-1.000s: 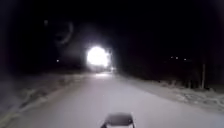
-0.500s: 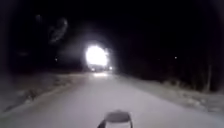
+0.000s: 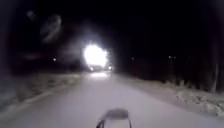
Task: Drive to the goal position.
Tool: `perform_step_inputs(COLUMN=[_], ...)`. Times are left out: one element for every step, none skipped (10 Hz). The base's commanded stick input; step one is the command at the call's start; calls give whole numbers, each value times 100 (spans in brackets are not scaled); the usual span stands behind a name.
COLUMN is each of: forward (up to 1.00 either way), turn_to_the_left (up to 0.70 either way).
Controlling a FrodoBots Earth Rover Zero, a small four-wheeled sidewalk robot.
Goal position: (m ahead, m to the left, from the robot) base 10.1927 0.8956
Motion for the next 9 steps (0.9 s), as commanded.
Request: perform_step_inputs(forward=[100,100,100,100,100,100,100,100,100], turn_to_the_left=[0,0,0,0,0,0,0,0,0])
